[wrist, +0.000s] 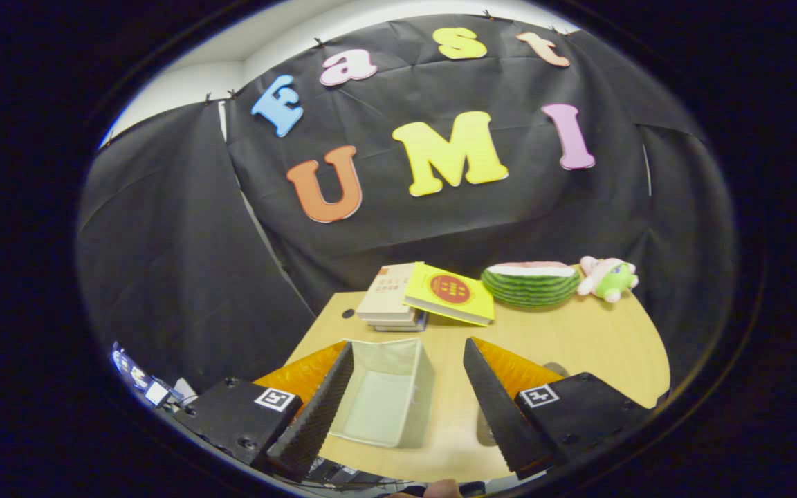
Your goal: Open the storage box then place both shoes into the box .Put the left shoe in first, then the right shoe, with the right side of both shoes facing outward in a uniform manner.
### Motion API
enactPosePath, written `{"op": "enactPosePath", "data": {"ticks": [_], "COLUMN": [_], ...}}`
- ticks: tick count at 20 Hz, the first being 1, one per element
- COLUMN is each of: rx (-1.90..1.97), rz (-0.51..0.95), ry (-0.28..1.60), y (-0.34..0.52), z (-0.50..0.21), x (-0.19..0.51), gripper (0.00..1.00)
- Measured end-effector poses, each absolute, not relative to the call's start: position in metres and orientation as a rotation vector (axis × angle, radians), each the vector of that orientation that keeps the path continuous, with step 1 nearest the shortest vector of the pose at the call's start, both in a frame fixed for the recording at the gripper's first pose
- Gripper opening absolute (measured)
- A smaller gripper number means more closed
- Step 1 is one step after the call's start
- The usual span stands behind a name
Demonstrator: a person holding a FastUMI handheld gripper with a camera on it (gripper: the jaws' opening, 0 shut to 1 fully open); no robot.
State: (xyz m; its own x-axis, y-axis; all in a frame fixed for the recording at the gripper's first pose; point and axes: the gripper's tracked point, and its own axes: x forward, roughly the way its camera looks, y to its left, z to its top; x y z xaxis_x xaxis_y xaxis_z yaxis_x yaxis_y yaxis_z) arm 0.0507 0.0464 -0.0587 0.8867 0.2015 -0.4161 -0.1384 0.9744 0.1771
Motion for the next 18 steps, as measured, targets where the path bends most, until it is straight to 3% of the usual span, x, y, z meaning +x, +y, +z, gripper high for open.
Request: {"op": "enactPosePath", "data": {"ticks": [5,18], "rx": [0.148,0.161], "rz": [0.082,0.126], "ry": [0.592,1.047], "y": [-0.021,-0.049], "z": [-0.118,-0.265], "x": [0.051,0.078], "gripper": [1.0,1.0]}}
